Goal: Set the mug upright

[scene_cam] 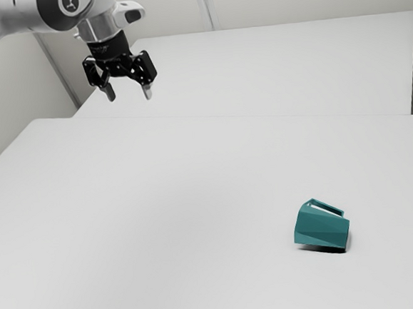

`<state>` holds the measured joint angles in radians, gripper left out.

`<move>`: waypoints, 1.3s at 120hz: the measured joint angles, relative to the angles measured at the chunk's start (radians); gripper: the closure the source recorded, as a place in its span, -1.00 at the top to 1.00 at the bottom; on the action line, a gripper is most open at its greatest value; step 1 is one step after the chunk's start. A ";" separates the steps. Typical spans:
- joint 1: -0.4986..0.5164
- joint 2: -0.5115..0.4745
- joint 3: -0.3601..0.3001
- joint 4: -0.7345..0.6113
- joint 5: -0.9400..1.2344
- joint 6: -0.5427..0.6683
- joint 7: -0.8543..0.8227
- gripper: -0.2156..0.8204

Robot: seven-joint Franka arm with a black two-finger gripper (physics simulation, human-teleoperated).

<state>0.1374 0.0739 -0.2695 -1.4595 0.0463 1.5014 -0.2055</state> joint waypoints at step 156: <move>-0.013 0.106 -0.133 -0.577 -1.088 0.608 0.329 0.58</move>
<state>0.1241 0.1802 -0.4023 -2.0364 -1.0421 2.1097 0.1237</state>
